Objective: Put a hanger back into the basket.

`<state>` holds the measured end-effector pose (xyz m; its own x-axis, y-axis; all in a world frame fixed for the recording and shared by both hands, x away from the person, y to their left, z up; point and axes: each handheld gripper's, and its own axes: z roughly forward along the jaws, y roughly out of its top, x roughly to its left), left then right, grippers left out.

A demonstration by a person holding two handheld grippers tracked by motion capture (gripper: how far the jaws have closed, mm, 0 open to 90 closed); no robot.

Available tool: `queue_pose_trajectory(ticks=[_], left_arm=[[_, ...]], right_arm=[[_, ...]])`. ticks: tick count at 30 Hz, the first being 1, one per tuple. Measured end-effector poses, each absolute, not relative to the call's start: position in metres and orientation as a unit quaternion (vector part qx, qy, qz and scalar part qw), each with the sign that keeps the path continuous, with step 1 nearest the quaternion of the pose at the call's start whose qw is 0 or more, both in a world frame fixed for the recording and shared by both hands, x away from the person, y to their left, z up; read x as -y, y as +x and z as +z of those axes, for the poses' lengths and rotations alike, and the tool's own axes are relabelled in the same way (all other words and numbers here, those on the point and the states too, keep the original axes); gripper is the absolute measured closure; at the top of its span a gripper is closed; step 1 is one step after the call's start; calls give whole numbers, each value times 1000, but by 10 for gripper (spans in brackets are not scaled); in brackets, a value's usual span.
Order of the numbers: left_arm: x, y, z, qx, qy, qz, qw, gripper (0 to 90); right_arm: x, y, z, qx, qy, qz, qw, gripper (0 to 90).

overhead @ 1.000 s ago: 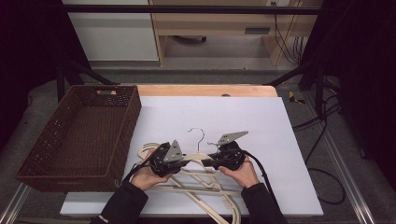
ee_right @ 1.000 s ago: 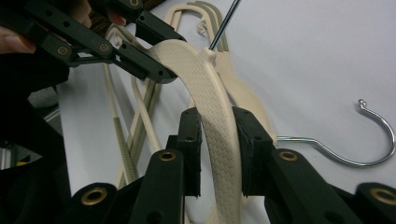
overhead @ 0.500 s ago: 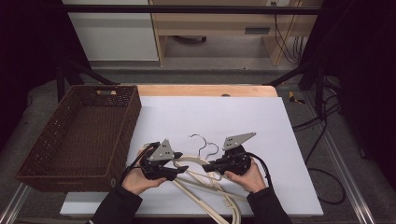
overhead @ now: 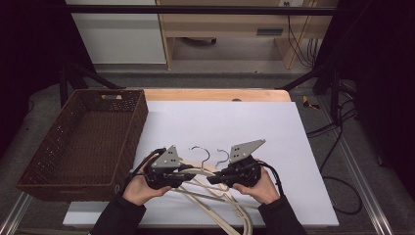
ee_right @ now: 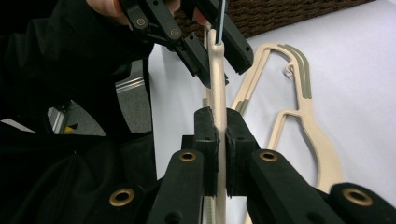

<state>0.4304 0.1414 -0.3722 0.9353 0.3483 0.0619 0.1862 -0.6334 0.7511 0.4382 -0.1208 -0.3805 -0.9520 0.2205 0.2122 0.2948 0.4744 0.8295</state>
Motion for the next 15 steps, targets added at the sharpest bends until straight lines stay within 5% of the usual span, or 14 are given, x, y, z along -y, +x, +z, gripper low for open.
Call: queue_pose_trajectory(ticks=[4,15], left_arm=[[-140,427,-371,-149,904,101,388,741],[-134,419,-369,-158,894,66,414,852]], right_arm=[[120,437,-381,861,-148,-486,23,843],[124,432,-380,845,-181,-497,-74,608]])
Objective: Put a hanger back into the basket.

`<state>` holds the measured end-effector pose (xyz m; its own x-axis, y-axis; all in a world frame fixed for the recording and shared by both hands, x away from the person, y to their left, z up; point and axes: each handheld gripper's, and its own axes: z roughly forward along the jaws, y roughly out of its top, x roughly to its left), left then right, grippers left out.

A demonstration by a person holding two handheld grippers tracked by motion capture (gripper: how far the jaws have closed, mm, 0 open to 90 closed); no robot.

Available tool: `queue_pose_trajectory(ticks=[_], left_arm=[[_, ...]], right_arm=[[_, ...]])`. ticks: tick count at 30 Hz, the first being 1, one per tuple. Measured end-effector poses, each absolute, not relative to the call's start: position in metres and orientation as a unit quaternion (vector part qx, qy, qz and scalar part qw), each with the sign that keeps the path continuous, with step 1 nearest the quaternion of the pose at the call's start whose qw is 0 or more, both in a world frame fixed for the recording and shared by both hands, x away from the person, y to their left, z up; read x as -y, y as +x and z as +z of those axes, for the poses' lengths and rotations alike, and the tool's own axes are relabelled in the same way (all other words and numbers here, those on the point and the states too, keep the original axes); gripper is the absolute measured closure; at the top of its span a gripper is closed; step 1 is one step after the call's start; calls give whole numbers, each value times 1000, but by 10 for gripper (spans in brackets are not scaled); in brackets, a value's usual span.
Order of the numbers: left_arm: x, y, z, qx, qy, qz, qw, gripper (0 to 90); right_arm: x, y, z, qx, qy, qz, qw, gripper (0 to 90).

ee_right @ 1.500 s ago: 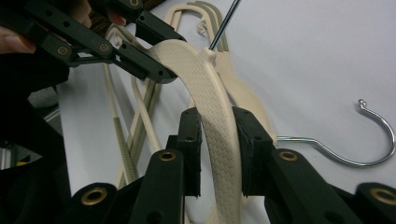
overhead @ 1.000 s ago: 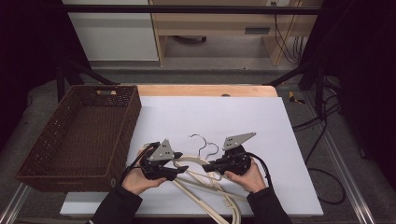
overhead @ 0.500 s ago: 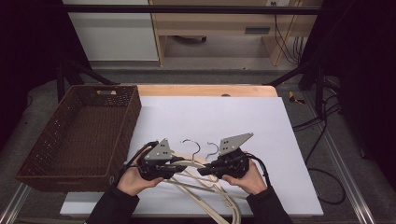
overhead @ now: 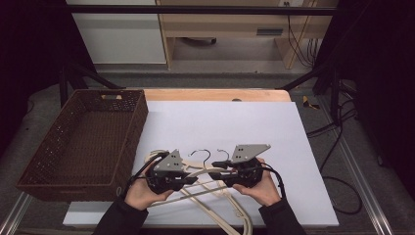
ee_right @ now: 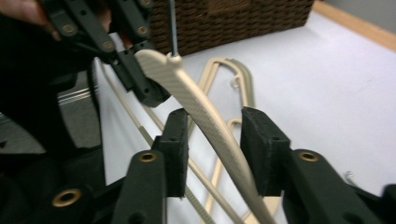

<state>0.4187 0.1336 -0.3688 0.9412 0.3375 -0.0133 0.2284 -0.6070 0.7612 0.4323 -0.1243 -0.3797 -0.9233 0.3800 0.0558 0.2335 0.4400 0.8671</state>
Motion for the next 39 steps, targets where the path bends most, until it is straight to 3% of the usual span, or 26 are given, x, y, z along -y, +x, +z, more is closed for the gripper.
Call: queue_pose_trajectory(ticks=[14,23,39], left_arm=[[-145,420,-361,-248,848,116,454,862],[-157,420,-340,-270,826,144,473,862],[-202,426,-285,-275,805,177,495,861]], right_arm=[[170,421,-378,-778,279,538,166,202],[202,419,-389,-751,349,527,191,92],[225,416,-388,-724,388,525,224,47]])
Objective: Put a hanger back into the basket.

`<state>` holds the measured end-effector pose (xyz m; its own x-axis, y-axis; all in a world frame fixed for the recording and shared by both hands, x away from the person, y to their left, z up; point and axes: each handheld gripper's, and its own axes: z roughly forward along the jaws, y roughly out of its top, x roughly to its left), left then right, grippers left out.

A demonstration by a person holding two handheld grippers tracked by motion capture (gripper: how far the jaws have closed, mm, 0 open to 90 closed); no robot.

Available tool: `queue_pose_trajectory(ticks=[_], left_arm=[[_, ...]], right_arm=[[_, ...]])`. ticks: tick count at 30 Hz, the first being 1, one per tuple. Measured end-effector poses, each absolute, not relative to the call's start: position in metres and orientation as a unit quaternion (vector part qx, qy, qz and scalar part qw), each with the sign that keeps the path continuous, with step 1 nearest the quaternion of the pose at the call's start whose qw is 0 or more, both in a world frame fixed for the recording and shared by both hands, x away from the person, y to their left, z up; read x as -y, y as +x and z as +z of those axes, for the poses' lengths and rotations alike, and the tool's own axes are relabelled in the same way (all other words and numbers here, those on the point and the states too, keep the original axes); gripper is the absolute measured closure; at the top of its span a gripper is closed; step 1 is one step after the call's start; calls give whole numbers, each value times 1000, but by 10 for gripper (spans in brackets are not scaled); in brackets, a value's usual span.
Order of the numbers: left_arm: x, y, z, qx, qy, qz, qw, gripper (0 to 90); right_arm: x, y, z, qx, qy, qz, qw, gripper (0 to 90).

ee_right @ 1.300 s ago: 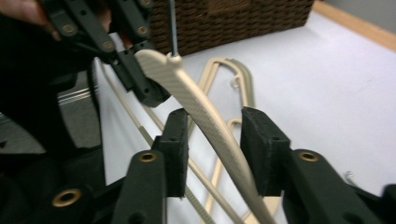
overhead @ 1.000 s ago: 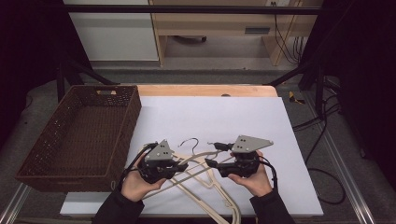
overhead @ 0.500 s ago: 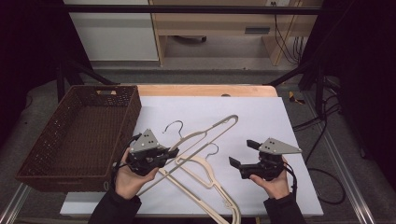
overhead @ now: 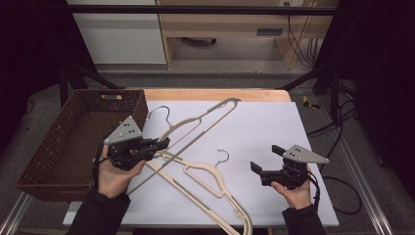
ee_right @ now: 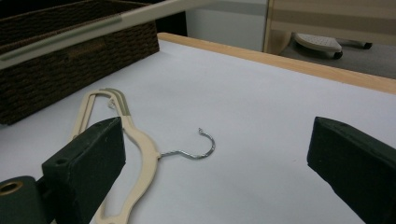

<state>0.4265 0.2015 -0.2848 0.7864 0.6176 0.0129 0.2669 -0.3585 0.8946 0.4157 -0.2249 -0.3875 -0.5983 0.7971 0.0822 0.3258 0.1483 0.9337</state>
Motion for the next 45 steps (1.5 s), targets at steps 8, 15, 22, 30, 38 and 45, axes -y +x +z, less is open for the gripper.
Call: queue_pose_trajectory(ticks=[8,15,22,30,38,45], left_arm=[[-244,443,-260,-290,790,195,504,861],[-284,457,-252,-305,778,215,505,861],[-320,471,-246,-323,773,235,493,861],[-352,483,-251,-337,771,246,481,861],[-377,488,-263,-347,775,249,466,861],[-397,490,-275,-356,781,253,446,861]], right_arm=[[230,414,-385,-716,397,526,230,39],[233,414,-386,-713,404,523,233,36],[233,415,-387,-714,406,520,233,33],[233,415,-386,-714,405,522,234,32],[233,415,-386,-715,404,521,235,30],[233,415,-386,-715,403,521,235,28]])
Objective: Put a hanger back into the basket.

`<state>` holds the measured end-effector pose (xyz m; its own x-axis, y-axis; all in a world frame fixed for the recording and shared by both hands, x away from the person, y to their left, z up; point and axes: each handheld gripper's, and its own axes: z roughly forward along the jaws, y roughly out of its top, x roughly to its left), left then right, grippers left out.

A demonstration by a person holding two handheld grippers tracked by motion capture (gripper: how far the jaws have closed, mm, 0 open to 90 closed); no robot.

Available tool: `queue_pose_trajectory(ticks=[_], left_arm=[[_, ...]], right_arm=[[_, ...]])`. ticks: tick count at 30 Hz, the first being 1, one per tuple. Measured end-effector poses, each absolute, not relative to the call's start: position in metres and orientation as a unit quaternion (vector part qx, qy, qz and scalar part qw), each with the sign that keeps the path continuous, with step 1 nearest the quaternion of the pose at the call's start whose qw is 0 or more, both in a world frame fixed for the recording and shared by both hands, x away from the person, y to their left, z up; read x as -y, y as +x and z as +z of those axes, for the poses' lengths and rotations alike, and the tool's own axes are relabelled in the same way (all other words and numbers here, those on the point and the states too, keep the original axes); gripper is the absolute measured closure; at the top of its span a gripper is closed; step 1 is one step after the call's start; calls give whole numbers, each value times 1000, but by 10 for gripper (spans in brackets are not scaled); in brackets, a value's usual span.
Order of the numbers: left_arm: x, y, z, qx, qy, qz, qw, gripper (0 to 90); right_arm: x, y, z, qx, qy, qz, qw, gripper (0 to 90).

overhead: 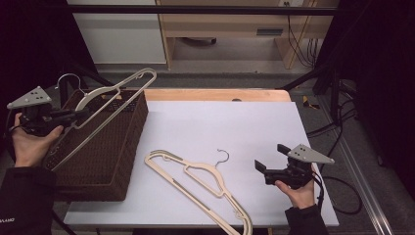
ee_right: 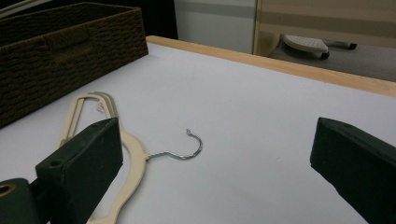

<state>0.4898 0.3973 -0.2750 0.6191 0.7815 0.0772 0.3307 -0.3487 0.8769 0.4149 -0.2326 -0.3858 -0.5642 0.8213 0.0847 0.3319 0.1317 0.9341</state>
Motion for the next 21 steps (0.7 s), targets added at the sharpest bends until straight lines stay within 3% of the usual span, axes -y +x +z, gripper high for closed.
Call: queue_pose_trajectory(ticks=[21], left_arm=[[-435,492,-323,-419,781,224,406,861]], right_arm=[[229,417,-389,-724,396,513,234,26]])
